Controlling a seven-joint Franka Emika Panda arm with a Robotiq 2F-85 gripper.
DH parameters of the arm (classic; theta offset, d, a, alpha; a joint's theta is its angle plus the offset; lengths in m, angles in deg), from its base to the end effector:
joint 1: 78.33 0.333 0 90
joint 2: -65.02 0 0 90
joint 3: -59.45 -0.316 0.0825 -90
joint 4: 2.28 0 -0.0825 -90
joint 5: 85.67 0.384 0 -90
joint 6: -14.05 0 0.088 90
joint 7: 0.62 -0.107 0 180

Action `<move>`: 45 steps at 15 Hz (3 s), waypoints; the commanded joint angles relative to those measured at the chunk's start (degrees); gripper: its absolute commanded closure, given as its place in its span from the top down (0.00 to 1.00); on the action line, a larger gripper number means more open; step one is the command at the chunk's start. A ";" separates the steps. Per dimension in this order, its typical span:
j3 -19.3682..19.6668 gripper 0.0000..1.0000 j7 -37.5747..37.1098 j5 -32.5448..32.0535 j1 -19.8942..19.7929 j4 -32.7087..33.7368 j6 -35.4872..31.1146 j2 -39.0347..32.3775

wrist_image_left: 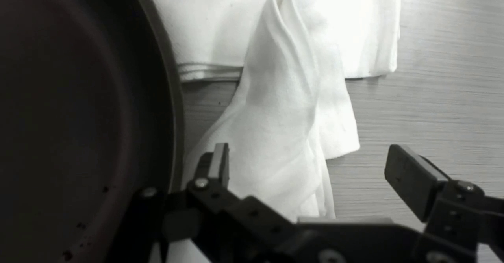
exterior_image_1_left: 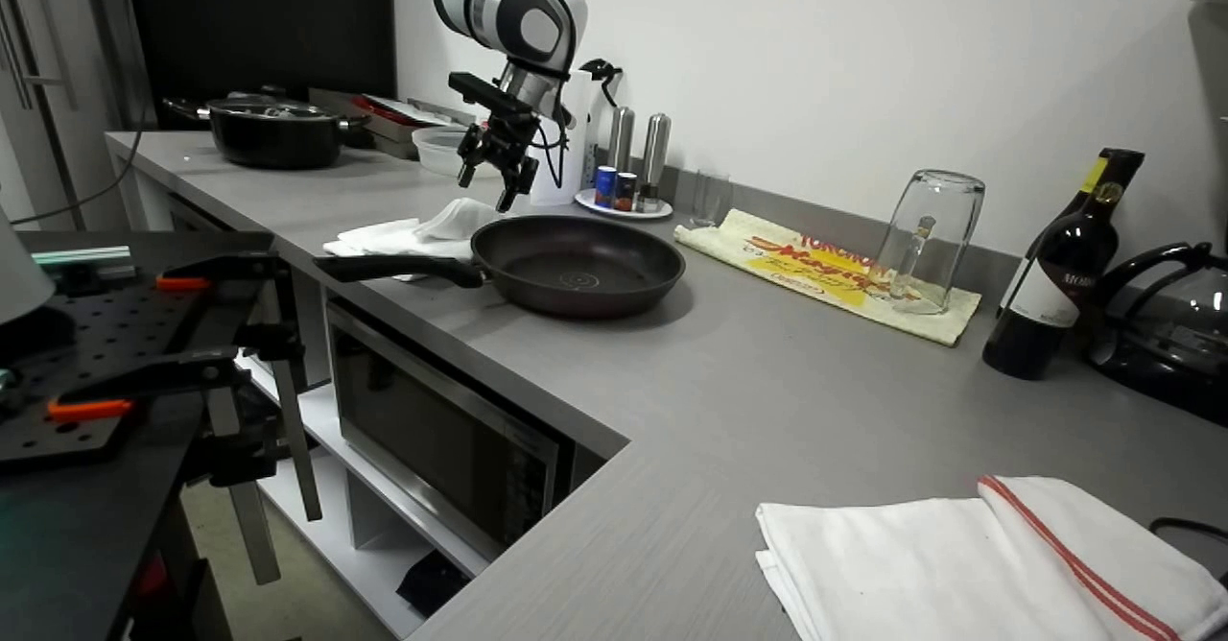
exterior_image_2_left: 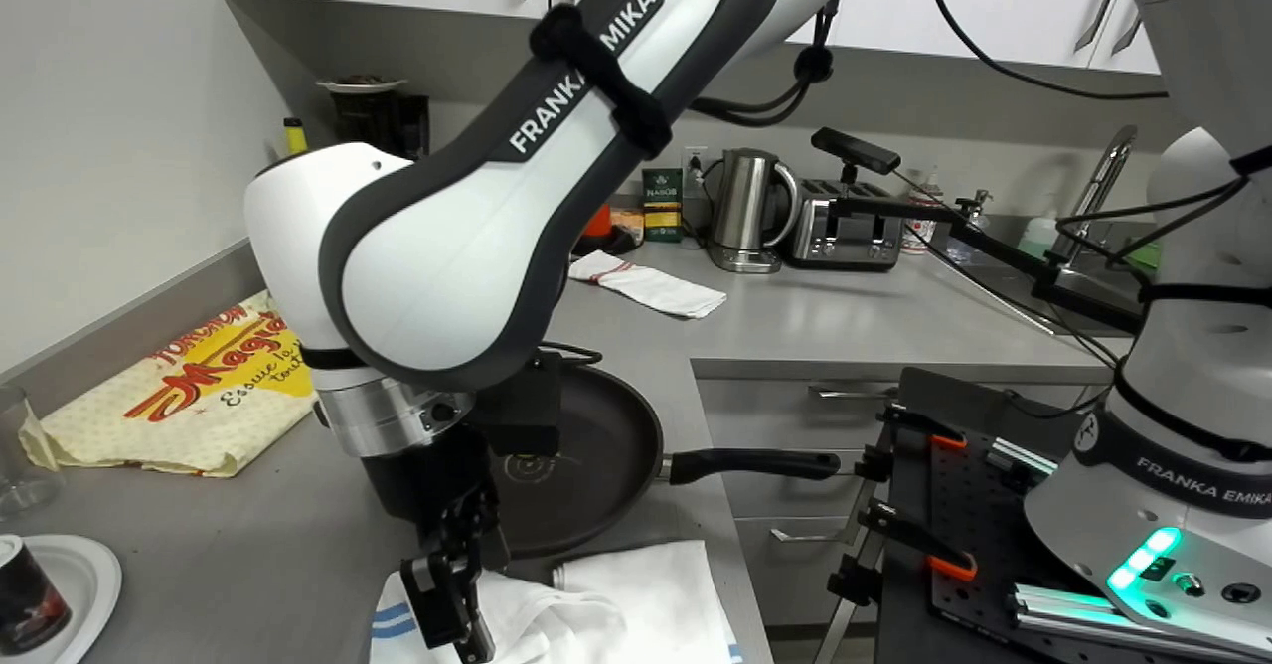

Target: Wipe the pan with the white and blue towel

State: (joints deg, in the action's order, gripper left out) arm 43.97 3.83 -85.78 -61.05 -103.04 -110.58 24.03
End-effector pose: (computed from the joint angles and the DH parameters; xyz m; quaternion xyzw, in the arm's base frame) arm 0.5334 0.3333 0.1530 -0.9407 -0.2970 0.1544 0.0546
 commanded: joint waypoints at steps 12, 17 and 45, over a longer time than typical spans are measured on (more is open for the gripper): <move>1.08 1.00 -0.70 0.67 0.20 2.65 -2.91 -4.86; 1.26 0.67 -0.63 0.80 -0.23 3.21 -2.58 -5.70; 5.48 0.03 0.66 -4.02 -3.68 -0.25 1.17 12.87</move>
State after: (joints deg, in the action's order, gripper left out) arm 47.71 3.87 -87.93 -63.94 -101.28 -109.13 33.81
